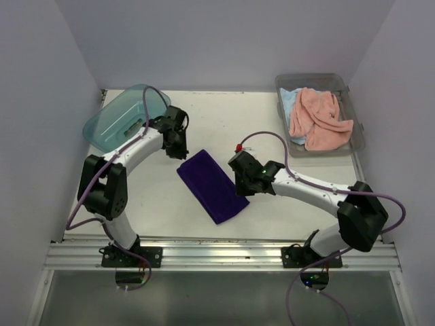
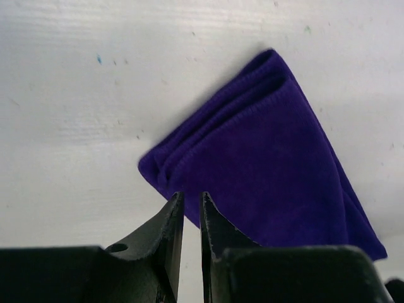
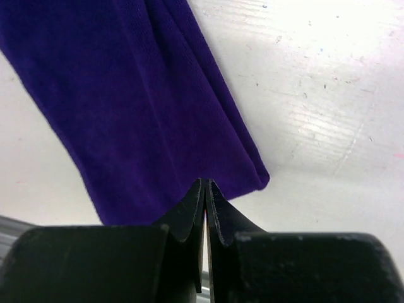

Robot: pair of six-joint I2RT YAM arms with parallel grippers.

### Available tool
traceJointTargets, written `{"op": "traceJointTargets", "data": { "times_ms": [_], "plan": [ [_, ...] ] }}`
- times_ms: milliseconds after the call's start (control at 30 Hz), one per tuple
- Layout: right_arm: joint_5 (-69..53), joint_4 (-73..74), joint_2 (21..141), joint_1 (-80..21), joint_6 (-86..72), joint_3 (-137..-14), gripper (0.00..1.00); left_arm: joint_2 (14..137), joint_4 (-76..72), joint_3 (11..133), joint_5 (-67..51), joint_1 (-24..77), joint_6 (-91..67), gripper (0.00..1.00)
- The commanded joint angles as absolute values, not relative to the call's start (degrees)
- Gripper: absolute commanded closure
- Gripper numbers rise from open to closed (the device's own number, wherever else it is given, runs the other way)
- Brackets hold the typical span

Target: Roll the towels

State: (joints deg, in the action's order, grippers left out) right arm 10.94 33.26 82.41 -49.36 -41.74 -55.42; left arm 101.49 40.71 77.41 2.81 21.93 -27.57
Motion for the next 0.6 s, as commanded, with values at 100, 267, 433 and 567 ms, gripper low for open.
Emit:
{"op": "traceJointTargets", "data": {
  "times_ms": [100,267,433,567],
  "plan": [
    [11.25,31.56,91.66,-48.35,-35.16,-60.73,0.96,98.61,33.94,68.04,-7.55,22.67,-30.67,0.82],
    [11.87,30.85,97.98,-45.71,-34.01,-60.82,1.0,105.45,32.52,67.4,-3.96,22.59,-30.24,0.82],
    [10.38,29.1,97.3,-45.44,-35.32,-55.92,1.0,113.46,33.22,74.95,-2.82,22.68,-28.57,0.83],
    [6.25,27.51,93.61,-45.96,-40.33,-50.72,1.0,117.06,34.45,81.46,-2.99,22.68,-28.13,0.83]
  ]
}}
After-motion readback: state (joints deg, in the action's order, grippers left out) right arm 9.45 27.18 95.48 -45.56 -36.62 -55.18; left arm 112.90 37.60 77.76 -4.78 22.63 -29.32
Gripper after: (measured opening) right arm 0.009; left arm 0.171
